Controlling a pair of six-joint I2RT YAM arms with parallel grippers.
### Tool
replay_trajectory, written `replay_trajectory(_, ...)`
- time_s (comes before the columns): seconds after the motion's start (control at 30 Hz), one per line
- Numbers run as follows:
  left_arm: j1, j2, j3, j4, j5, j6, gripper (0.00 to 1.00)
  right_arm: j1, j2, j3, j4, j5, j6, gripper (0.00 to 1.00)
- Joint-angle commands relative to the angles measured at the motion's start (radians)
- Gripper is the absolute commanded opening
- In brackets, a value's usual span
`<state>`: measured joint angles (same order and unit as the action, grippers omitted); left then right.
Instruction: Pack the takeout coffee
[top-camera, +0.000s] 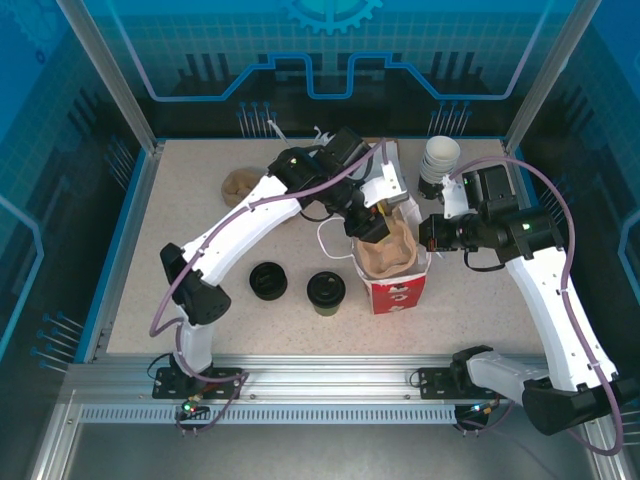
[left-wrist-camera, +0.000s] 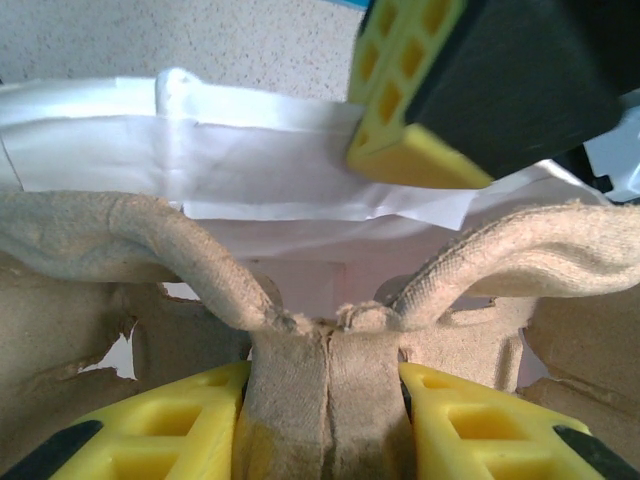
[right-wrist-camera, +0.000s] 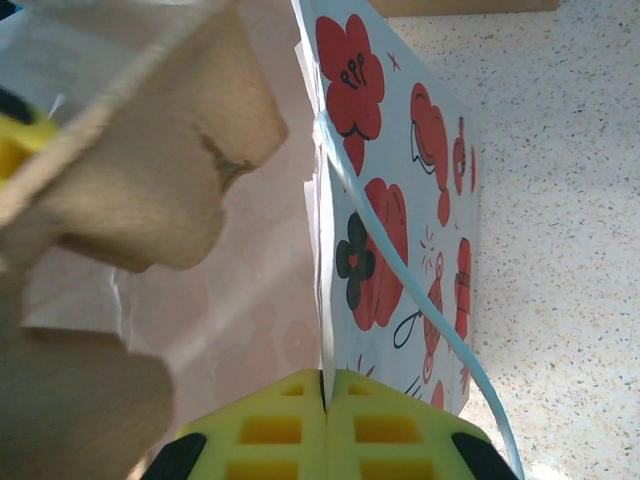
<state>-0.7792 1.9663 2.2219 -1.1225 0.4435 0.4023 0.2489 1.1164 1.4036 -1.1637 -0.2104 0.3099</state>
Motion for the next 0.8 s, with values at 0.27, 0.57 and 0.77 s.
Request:
replay_trajectory(0.27, 0.019, 0.079, 0.018, -0.031, 0.027, 0.035, 0.38, 0.012, -0.027, -0.028, -0.021, -0.071, -0.025, 0.0)
replay_trajectory(0.57, 0.018, 0.088, -0.032, 0.023, 0.007, 0.034, 0.38, 0.009, -0.042, -0.046, -0.007, -0.099, 0.013, 0.0)
replay_trajectory(0.77, 0.018, 0.063, -0.113, 0.112, -0.013, 0.03, 0.39, 0.005, -0.05, -0.047, 0.006, -0.112, 0.038, 0.0)
